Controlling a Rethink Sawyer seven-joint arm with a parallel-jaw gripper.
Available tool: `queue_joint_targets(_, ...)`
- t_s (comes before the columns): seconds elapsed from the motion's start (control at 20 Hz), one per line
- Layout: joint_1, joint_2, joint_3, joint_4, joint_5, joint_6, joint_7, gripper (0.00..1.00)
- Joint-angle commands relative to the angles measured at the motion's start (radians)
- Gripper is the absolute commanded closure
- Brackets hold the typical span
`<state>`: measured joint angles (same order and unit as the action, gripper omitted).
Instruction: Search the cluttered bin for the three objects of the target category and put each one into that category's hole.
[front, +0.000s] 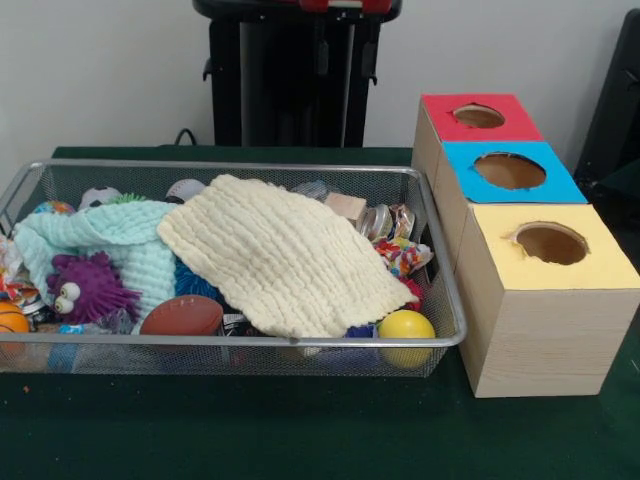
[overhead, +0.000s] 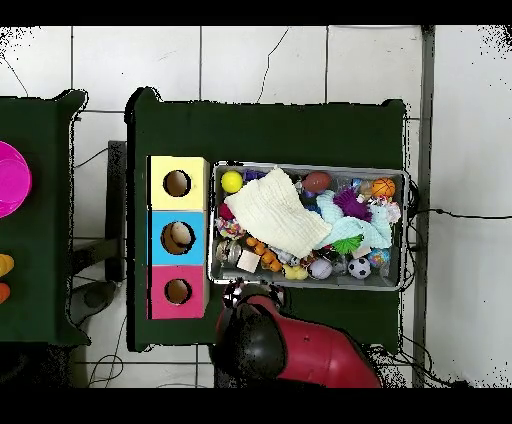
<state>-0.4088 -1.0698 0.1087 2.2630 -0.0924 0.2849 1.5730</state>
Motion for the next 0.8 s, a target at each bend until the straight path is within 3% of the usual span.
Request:
queue_joint_targets(0.05,-0.111,0.134,0.160,0.013,-0.147,-0.028,-0.083,0.00)
queue_joint_targets(0.8,-0.095,0.232,0.162,-0.055,-0.262,-0.028,0.025,0.00)
